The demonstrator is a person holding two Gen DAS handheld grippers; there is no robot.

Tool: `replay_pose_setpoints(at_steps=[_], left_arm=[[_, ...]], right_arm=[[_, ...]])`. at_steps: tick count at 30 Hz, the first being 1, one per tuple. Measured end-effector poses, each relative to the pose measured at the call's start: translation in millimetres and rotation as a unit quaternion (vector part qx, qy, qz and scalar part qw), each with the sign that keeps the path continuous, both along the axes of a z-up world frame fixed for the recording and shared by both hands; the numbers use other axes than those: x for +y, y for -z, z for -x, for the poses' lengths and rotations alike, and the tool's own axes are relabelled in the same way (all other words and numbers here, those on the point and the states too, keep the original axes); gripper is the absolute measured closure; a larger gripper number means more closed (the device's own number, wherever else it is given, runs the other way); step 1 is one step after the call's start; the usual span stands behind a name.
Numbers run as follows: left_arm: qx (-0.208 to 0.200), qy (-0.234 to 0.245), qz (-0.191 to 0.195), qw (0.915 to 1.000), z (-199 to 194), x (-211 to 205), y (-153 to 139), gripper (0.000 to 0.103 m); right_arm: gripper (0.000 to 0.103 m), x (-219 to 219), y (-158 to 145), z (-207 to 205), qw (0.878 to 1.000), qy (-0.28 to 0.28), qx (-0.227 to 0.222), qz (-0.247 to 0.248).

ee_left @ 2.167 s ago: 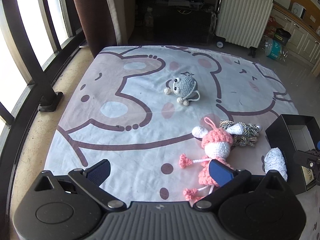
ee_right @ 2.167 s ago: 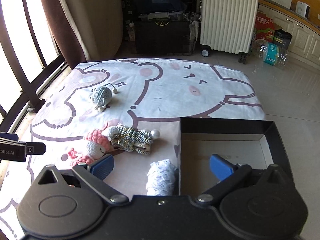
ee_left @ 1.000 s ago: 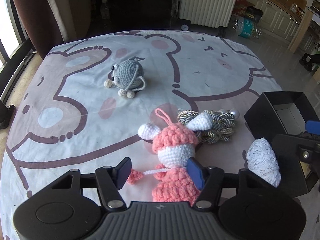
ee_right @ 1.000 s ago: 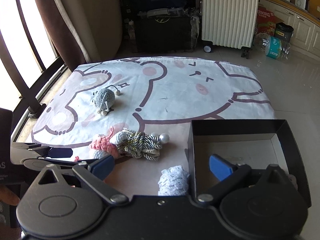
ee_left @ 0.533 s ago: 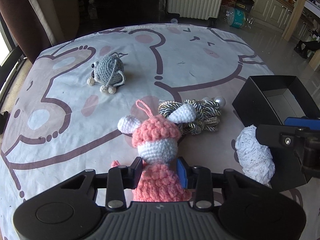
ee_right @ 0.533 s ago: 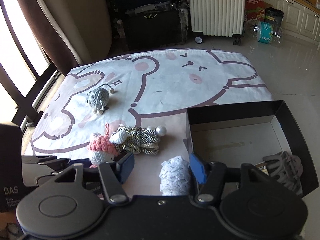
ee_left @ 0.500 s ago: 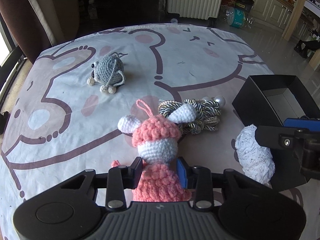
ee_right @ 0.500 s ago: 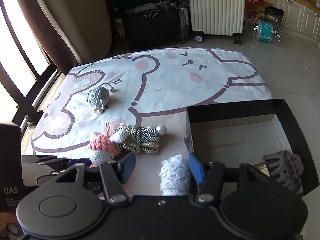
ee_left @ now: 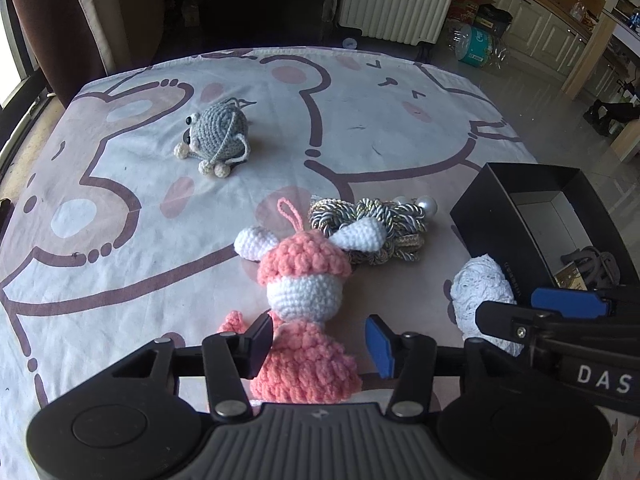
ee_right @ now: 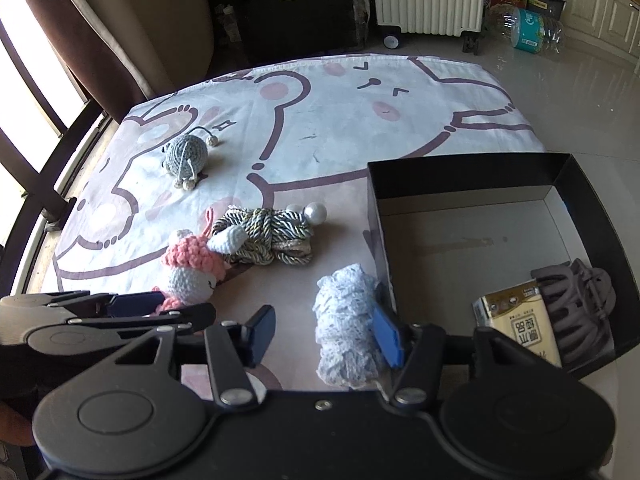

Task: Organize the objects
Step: 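Grasp the white crocheted ball with the right gripper while the left gripper holds the bunny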

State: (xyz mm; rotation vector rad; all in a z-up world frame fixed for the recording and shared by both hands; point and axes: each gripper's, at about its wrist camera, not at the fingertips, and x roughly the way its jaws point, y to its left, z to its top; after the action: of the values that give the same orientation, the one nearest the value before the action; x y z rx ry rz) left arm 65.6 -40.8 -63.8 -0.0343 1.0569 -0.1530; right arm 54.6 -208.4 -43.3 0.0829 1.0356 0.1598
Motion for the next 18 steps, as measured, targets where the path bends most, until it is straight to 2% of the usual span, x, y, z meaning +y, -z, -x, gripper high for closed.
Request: replay_pose_setpoints(at_steps=[4, 9, 14, 18], left_arm=[[0.008, 0.0, -0.017, 0.9998, 0, -1, 7, 0.049], [0.017, -0.009, -0.027, 0.9995, -1, 5, 18, 0.049], [0.016, -0.008, -0.024, 0.9996, 0, 6, 18, 0.051], [0.011, -0.002, -0.02, 0.9997, 2, 8, 18, 0.054]], right_arm=[[0.052, 8, 6, 0, 1.0, -0.009, -0.001, 0.028], [0.053, 20, 11, 0, 0.998, -0.026, -0.002, 0.058], [0.051, 30, 21, 2, 0.995, -0.037, -0.003, 0.092], [0.046, 40, 28, 5, 0.991, -0.053, -0.014, 0.122]])
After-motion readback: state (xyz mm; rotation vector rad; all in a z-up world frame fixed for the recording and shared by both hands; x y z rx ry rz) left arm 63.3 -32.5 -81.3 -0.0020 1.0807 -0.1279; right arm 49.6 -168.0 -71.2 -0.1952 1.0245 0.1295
